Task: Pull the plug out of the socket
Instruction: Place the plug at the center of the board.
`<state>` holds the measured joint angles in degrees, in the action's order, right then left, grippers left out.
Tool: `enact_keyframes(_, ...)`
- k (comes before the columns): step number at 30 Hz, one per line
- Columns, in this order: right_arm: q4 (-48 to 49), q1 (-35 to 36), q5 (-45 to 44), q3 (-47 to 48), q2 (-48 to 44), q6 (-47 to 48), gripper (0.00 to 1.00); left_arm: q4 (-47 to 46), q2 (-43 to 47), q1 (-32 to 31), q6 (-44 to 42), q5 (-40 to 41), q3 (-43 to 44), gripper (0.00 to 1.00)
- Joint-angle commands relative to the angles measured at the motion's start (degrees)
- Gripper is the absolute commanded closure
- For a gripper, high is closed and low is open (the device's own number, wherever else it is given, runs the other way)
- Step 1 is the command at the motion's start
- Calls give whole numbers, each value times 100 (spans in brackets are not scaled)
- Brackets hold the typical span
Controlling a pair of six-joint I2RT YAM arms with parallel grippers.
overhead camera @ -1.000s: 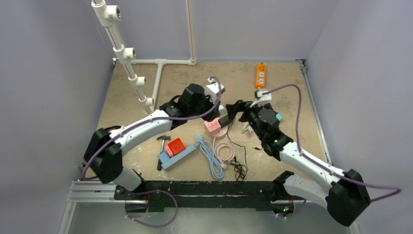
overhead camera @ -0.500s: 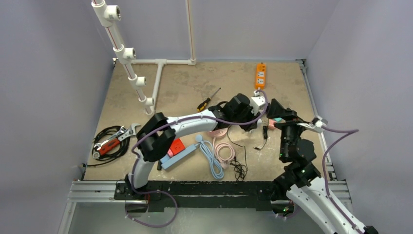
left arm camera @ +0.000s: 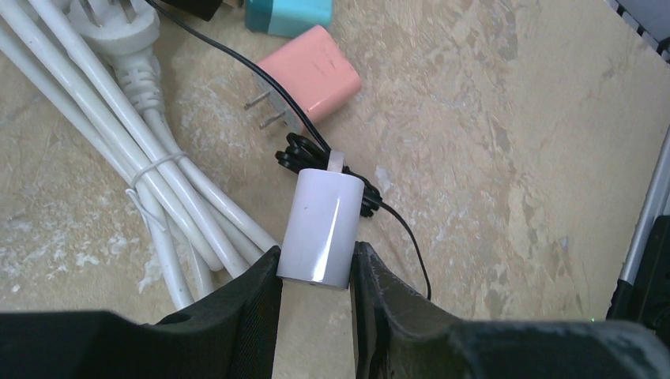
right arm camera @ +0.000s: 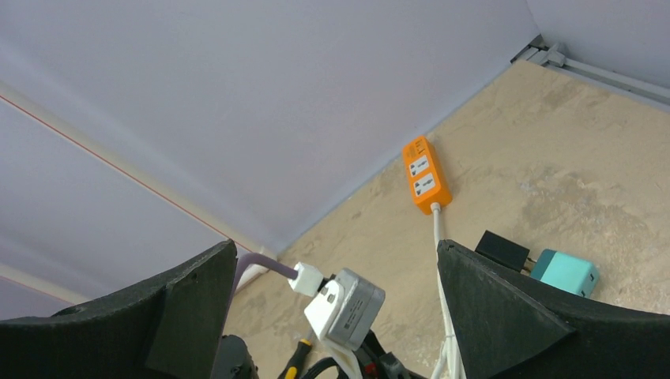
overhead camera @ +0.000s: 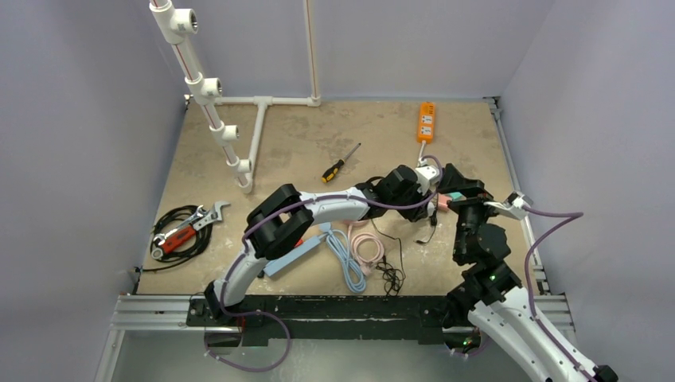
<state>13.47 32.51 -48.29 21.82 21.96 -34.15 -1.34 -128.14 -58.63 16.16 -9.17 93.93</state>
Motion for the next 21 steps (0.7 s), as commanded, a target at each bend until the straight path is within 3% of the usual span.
enact_keyframes(1, 68, -8, -63, -29, 13, -90, 1, -314, -108, 36, 94, 405, 355, 66)
enact_keyframes(4, 75, -6, -41, -53, -39, -83, 1, -290, -44, 36, 55, 450, 358, 44)
enact_keyframes(7, 89, -7, -16, -85, -72, -67, 1, -253, 19, 36, 28, 461, 370, 30)
enact_keyframes(15, 191, -6, 210, -136, -203, 74, 1, -70, 561, 36, -5, 561, 347, 17)
enact_keyframes(21, 454, -3, 715, -277, -643, 384, 1, -223, 1748, 44, 211, 1383, -736, 16)
